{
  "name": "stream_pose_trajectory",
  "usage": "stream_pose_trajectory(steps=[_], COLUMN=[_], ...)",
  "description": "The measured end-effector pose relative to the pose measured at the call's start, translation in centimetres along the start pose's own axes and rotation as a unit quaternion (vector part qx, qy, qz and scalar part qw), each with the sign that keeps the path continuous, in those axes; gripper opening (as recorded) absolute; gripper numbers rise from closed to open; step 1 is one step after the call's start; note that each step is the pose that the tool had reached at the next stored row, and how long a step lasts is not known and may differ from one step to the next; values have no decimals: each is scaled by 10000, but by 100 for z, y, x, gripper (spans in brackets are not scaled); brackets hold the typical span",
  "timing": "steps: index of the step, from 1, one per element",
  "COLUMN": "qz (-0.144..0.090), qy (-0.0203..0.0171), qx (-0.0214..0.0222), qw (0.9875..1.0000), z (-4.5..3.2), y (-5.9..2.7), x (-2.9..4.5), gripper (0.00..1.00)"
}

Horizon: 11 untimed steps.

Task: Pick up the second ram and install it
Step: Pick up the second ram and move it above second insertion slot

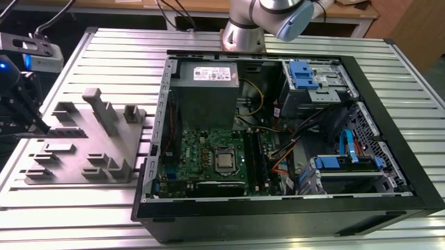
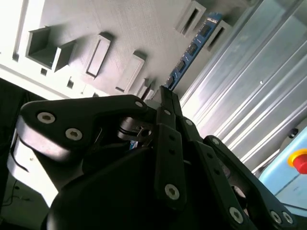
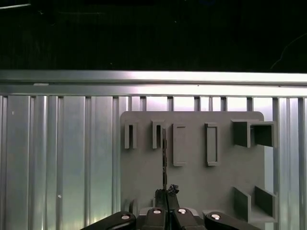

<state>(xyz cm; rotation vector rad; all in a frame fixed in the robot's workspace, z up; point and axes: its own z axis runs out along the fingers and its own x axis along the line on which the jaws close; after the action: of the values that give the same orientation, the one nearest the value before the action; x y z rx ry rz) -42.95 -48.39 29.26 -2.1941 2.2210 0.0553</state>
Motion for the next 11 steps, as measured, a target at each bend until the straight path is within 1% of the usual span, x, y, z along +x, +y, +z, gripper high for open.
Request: stream_pose_trajectory(steps=[4,7,11], qz=[0,0,0], qy=[0,0,0], qx=[0,1,5], qw=[10000,10000,10000], z=[-118,-230,-398], y=[1,3,4], x=[-5,-9,-16], gripper=[8,8,8])
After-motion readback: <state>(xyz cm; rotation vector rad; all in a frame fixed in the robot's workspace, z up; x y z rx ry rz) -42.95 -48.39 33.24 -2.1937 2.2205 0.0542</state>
